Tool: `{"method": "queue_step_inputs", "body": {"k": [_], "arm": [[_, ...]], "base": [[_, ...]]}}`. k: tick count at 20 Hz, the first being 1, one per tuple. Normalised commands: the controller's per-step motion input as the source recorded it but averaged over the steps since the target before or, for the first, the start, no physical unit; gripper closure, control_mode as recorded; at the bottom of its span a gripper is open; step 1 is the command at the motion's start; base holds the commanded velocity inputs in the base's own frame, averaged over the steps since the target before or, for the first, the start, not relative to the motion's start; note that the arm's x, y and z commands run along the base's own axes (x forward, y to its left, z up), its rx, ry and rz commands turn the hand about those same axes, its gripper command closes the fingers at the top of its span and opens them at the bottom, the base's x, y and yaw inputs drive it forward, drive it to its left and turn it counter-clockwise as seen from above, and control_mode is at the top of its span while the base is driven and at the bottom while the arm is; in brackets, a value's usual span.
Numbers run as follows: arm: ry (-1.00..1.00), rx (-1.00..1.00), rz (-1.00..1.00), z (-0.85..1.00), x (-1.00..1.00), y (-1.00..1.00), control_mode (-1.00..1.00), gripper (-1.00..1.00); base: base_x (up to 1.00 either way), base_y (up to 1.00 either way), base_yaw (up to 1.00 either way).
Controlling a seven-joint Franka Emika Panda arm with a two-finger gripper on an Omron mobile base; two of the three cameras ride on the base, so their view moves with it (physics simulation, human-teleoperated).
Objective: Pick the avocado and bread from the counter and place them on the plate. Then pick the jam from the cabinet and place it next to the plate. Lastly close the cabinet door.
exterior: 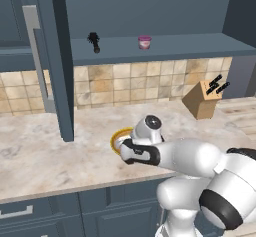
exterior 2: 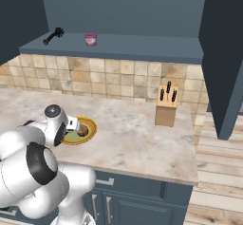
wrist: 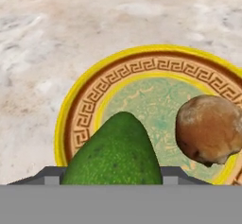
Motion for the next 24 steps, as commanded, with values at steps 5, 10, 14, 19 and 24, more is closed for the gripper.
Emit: {"method": "queue_step_inputs", "body": {"k": [5,10,14,19,24], "arm": [[0.00,0.00,0.01,0.00,0.00,0.17,-1.00,-1.00],[-0.03,0.00,0.00,0.00,-0.10,0.02,-1.00,-1.00],[-0.09,-0.04,0.00,0.32,-0.21,0.00,-1.00,-1.00],[-0.10,-0.02,0.00,0.60,-0.15,0.00,-1.00,-1.00],[-0.08,0.00,0.00,0.64,-0.19,-0.03,-1.00,-1.00]], "base": [[0.00,0.00,0.00],[0.00,0.00,0.00],[0.00,0.00,0.00],[0.00,0.00,0.00],[0.00,0.00,0.00]]}}
